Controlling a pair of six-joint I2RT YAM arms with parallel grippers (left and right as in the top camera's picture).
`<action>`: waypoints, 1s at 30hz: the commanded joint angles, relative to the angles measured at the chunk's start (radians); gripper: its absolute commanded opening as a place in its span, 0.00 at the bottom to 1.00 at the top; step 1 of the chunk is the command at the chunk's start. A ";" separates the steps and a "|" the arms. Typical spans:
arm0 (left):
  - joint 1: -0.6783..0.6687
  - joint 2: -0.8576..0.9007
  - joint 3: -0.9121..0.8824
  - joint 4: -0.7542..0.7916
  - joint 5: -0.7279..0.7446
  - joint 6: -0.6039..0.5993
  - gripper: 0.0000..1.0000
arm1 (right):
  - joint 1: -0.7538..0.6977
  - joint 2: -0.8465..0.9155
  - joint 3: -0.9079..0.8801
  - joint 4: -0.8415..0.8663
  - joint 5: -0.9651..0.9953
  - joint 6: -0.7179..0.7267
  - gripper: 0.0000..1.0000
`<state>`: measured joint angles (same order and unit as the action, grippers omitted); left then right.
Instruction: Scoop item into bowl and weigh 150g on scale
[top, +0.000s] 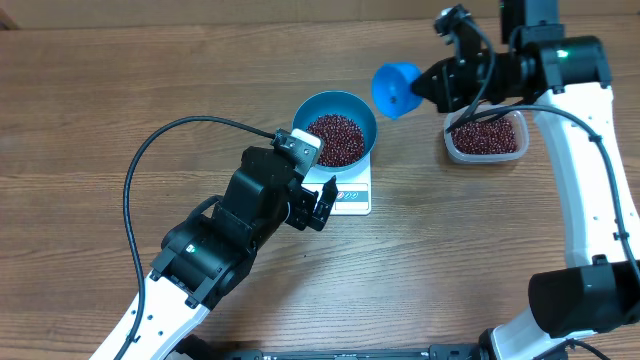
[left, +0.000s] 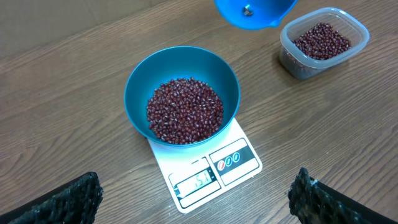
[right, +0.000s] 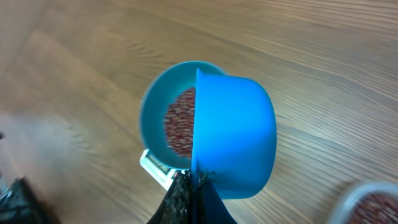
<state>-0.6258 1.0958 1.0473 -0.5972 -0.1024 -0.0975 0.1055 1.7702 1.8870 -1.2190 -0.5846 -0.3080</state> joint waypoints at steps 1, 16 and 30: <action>0.005 -0.003 -0.001 0.005 -0.034 0.020 0.99 | 0.061 -0.015 0.031 0.013 -0.045 -0.015 0.04; 0.005 -0.003 -0.001 0.068 -0.066 0.023 1.00 | 0.214 0.043 -0.041 0.074 0.094 -0.006 0.04; 0.005 -0.003 -0.001 0.123 -0.065 0.023 0.99 | 0.216 0.046 -0.251 0.266 0.095 0.077 0.04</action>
<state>-0.6258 1.0958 1.0473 -0.4793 -0.1547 -0.0967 0.3168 1.8095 1.6638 -0.9810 -0.4900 -0.2516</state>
